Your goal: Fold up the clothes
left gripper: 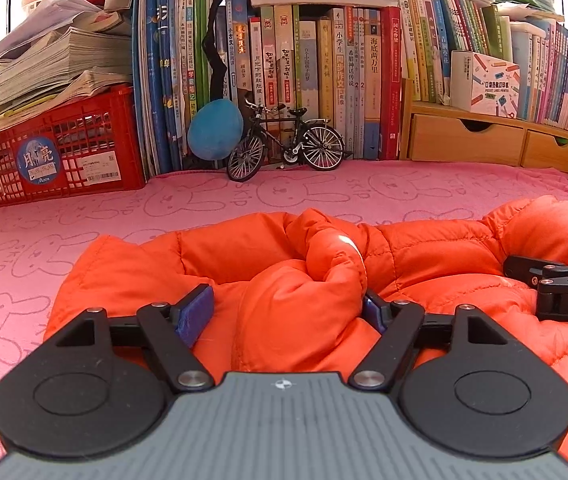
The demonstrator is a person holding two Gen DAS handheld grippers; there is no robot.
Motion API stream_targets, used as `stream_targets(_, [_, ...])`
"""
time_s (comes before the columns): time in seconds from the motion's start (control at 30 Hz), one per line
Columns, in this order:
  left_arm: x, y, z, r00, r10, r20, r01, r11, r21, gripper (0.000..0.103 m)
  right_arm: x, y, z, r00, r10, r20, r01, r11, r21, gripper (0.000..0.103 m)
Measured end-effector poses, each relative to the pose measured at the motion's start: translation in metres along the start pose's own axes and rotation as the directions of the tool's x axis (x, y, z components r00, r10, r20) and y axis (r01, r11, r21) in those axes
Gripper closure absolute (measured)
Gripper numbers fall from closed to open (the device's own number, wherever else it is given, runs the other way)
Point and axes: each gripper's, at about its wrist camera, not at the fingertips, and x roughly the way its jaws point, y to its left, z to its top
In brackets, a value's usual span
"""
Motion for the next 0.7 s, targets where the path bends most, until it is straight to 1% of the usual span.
stream_targets(0.13, [0.001,0.0,0.0,1.0,0.002,-0.005,-0.002,1.0,0.004,0.027,0.006,-0.01,0.0,0.998,0.062,-0.034,-0.06,0.996,0.06,0.0])
stream_targets(0.27, [0.001,0.001,0.0,1.0,0.0,-0.009,0.0,1.0,-0.001,0.027,0.003,-0.012,0.0,0.997,0.077,-0.017,-0.076,0.994,0.076,0.0])
stream_targets(0.4, [0.001,0.002,0.001,1.0,0.0,-0.01,0.0,1.0,-0.005,0.026,0.004,-0.017,0.001,0.994,0.108,-0.029,-0.105,0.99,0.093,0.0])
stream_targets(0.47, [0.001,0.003,0.0,1.0,0.006,-0.007,-0.006,1.0,-0.01,0.023,0.004,-0.017,0.004,0.993,0.109,-0.045,-0.105,0.991,0.087,0.0])
stream_targets(0.5, [0.001,0.003,0.0,1.0,0.009,-0.005,-0.009,1.0,-0.009,0.023,-0.001,-0.014,0.006,0.996,0.084,-0.037,-0.081,0.994,0.071,0.0])
stream_targets(0.57, [0.0,0.002,0.0,1.0,0.019,-0.001,-0.019,1.0,-0.001,0.023,-0.025,0.0,0.004,0.998,0.017,0.053,-0.017,1.0,0.007,0.002])
stream_targets(0.6, [0.0,0.001,0.0,1.0,0.025,0.0,-0.025,1.0,0.006,0.023,-0.04,0.01,0.0,0.992,0.005,0.123,0.0,0.999,-0.044,0.0])
stream_targets(0.67, [-0.001,-0.001,0.0,0.999,0.035,0.004,-0.035,0.999,0.019,0.023,-0.07,0.034,-0.007,0.972,0.06,0.229,-0.024,0.987,-0.156,0.0])
stream_targets(0.7, [-0.001,0.0,0.0,0.999,0.033,0.004,-0.033,0.999,0.015,0.023,-0.077,0.043,-0.01,0.968,0.073,0.242,-0.028,0.982,-0.186,0.0])
